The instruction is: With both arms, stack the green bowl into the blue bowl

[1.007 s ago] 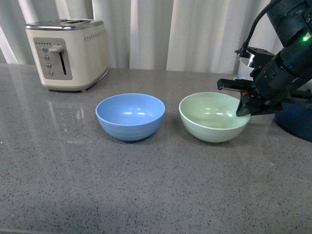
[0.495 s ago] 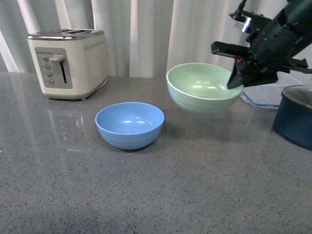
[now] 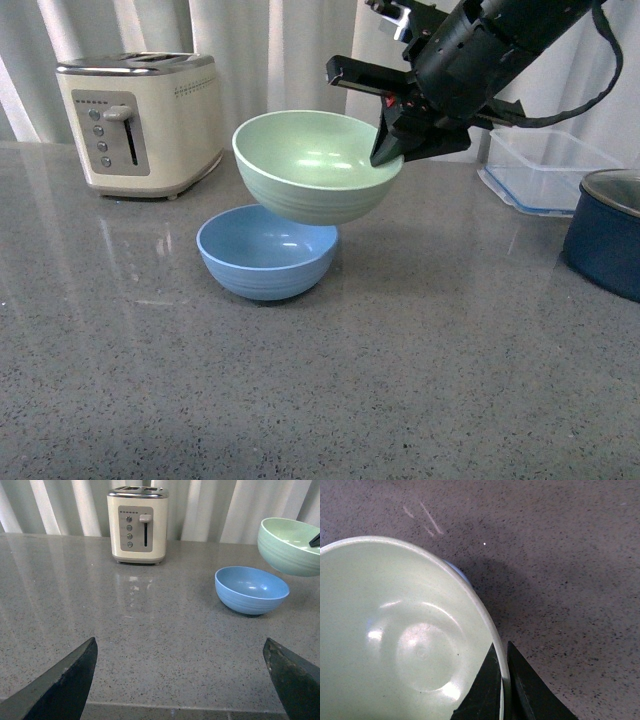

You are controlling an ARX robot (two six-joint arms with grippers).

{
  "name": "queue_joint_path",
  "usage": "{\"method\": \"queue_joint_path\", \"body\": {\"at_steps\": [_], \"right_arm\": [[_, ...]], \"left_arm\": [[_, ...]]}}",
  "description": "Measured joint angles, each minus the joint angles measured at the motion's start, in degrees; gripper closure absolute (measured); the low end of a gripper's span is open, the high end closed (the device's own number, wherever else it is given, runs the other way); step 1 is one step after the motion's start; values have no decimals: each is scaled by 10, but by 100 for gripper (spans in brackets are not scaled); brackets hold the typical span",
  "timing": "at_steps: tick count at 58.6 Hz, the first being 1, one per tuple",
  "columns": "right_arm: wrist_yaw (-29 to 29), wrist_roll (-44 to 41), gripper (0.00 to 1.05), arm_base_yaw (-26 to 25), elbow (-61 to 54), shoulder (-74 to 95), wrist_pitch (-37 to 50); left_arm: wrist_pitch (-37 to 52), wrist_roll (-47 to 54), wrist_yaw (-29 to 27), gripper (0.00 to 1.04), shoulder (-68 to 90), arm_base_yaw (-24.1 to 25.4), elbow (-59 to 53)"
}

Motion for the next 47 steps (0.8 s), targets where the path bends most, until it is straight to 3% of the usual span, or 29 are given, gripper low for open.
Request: {"method": "queue_joint_path", "body": {"at_steps": [47], "right_arm": [[-24,-16,104,42,91,102,-22]], "left_arm": [[0,0,0,7,0,0,0]]}}
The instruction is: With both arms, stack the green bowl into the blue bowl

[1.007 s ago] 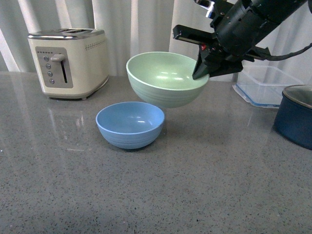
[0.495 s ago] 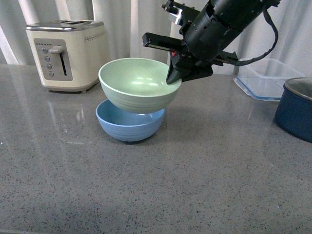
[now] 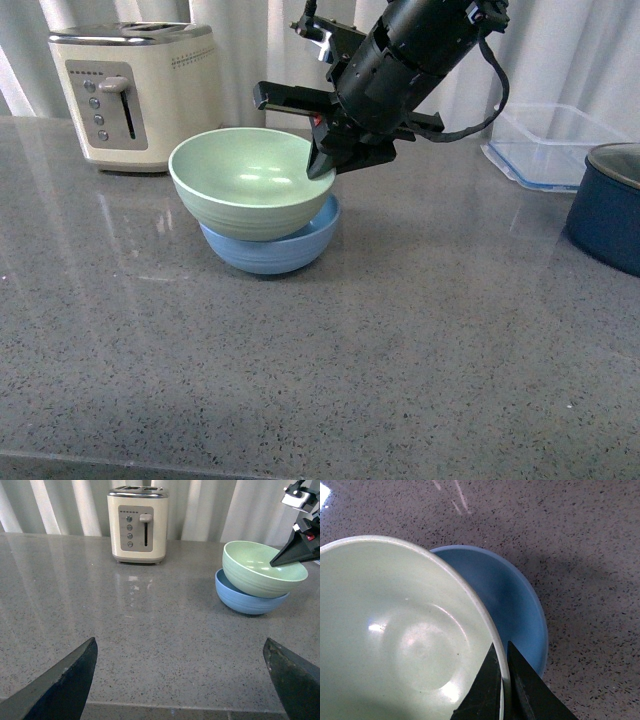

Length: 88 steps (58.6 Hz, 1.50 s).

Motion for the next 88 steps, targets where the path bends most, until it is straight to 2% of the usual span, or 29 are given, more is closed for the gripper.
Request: {"method": "queue_joint_path", "body": {"at_steps": [15,18,27,39,41,50,55,66,77,86,88], "right_arm": [[-2,-1,104,-1,10,16,7],[-5,-1,101,-2,10,18,7],[-10,0,69,-9,10,19,7],[-13,1,37,-22,-5,9,16],[-13,1,34,-23,-9,5,17],[-19,1,9,-40,-67,-49,32],[-22,0,10,-56,-117,-101,51],[-8,-1,10,-132,-316,-297,95],[44,-1,10,-212,-523,-485,102],[48,-2,10,-221,-553,-524,101],[61,-7,11,-218,-563,-527,126]], "left_arm": [[0,0,0,7,0,0,0],[0,0,0,7,0,0,0],[0,0,0,7,0,0,0],[0,0,0,7,0,0,0],[0,0,0,7,0,0,0],[0,0,0,7,0,0,0],[0,0,0,7,0,0,0],[0,0,0,7,0,0,0],[0,0,0,7,0,0,0],[0,0,1,7,0,0,0],[0,0,1,7,0,0,0]]}}
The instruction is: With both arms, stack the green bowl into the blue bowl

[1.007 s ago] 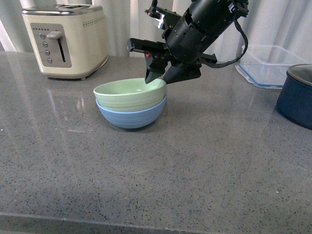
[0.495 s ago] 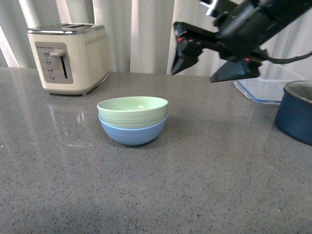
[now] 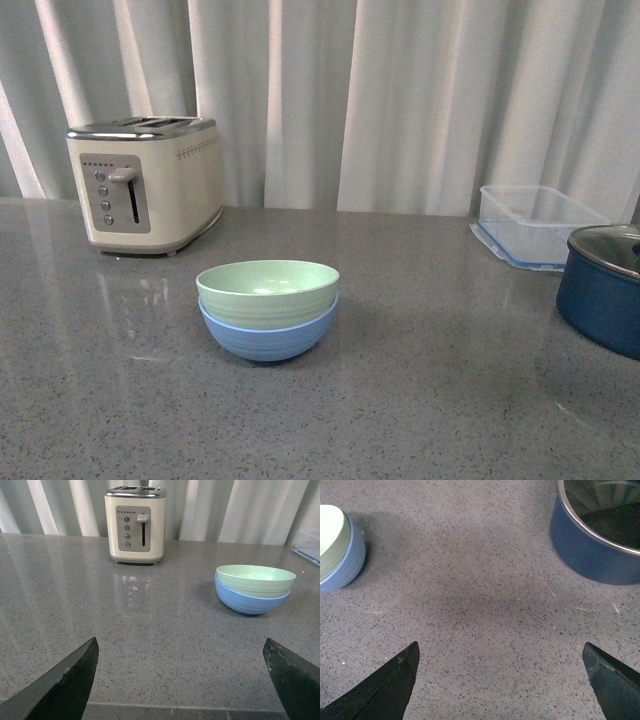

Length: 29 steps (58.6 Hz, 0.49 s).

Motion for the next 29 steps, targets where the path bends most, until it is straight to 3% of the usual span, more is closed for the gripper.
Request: {"method": "queue_joint_path", "body": {"at_steps": [2,3,6,12,18,25,29], "right_arm": [[36,-10,16,4,-38,-10,88],[65,-18,21,4,-84,-22,187],[82,-30,34,-5,-183,-47,391],[91,-38,57,-14,-290,-100,587],[91,-41,83,-15,-359,-145,614],[89,-44,104,-14,-397,-177,617],[89,-44,104,-14,-414,-196,616]], "left_arm": [[0,0,0,7,0,0,0],[0,0,-1,7,0,0,0],[0,0,-1,7,0,0,0],[0,0,-2,7,0,0,0],[0,0,0,7,0,0,0],[0,0,-2,7,0,0,0],[0,0,-1,7,0,0,0]]}}
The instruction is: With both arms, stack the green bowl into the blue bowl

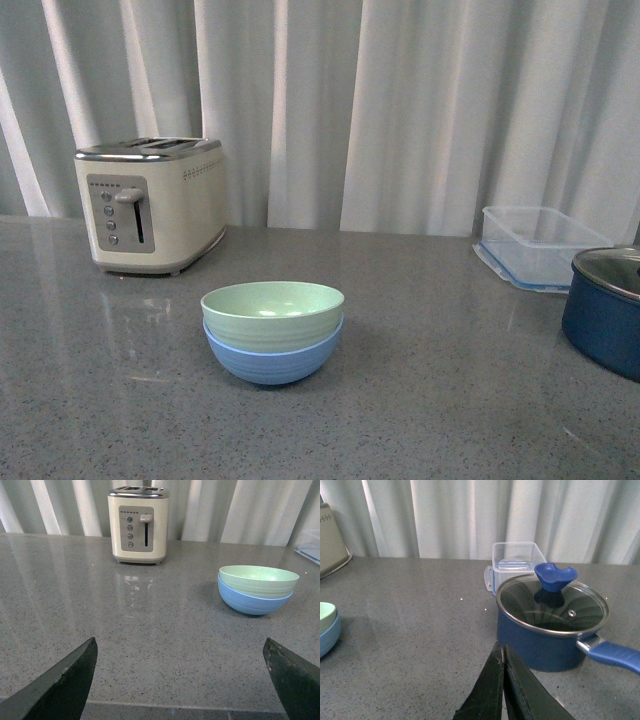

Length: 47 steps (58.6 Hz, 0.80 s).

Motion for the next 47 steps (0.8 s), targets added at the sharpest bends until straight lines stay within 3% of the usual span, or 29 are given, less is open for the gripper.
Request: {"method": "queue_joint_path", "body": {"at_steps": [47], "right_arm": [[0,0,104,0,-130,-232,-97]], "left_arm": [[0,0,0,7,0,0,0]]}}
